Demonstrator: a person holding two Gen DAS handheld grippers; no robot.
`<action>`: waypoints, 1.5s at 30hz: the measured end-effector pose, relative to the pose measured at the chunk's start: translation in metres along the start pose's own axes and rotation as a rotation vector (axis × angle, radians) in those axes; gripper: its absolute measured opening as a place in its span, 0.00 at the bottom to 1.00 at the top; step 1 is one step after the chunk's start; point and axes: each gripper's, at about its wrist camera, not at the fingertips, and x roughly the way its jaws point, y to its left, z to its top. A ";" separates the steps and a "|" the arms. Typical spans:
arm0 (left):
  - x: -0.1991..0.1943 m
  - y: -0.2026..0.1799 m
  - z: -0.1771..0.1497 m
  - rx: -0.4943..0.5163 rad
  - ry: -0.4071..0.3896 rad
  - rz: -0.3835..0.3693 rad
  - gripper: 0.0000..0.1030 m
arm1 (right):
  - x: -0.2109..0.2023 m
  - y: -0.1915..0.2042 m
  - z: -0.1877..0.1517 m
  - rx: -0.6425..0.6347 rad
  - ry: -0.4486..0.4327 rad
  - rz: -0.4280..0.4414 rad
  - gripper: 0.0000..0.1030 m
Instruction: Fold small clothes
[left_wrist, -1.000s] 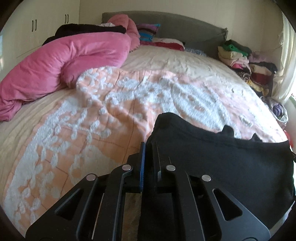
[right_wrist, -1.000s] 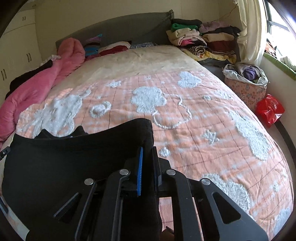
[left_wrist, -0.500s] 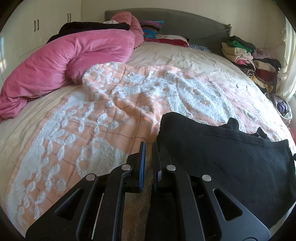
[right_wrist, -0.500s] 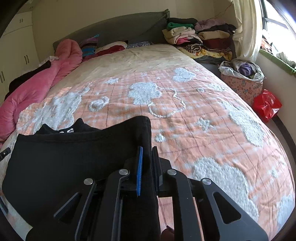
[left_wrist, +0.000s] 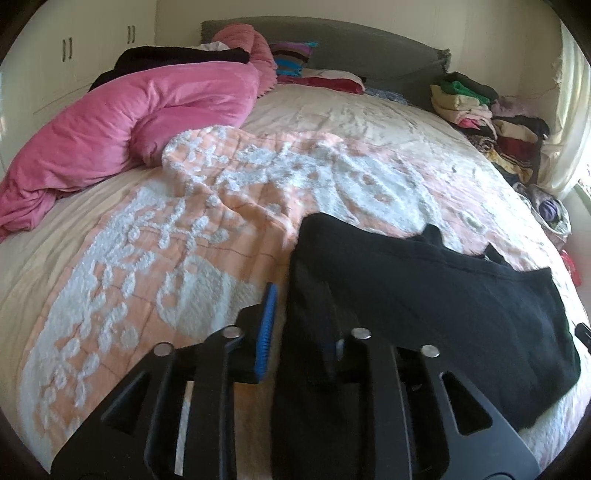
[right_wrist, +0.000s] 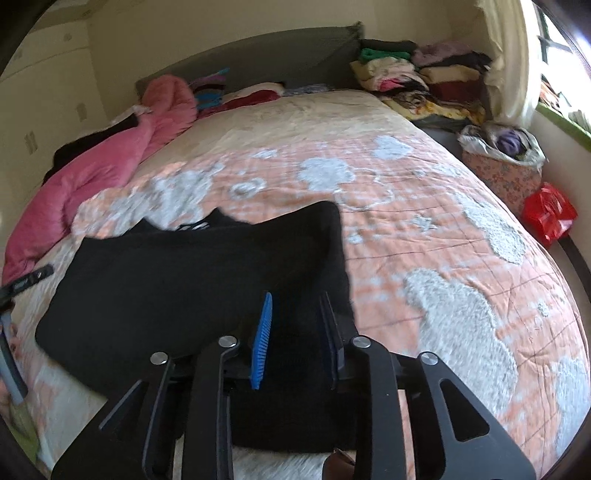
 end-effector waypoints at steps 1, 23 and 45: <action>-0.004 -0.004 -0.003 0.013 0.001 -0.010 0.18 | -0.002 0.006 -0.002 -0.019 -0.002 0.003 0.31; -0.014 -0.022 -0.065 0.078 0.187 -0.124 0.43 | -0.001 0.041 -0.050 -0.089 0.165 -0.002 0.44; -0.031 -0.020 -0.075 0.074 0.156 -0.111 0.43 | -0.013 0.035 -0.059 -0.070 0.181 0.006 0.52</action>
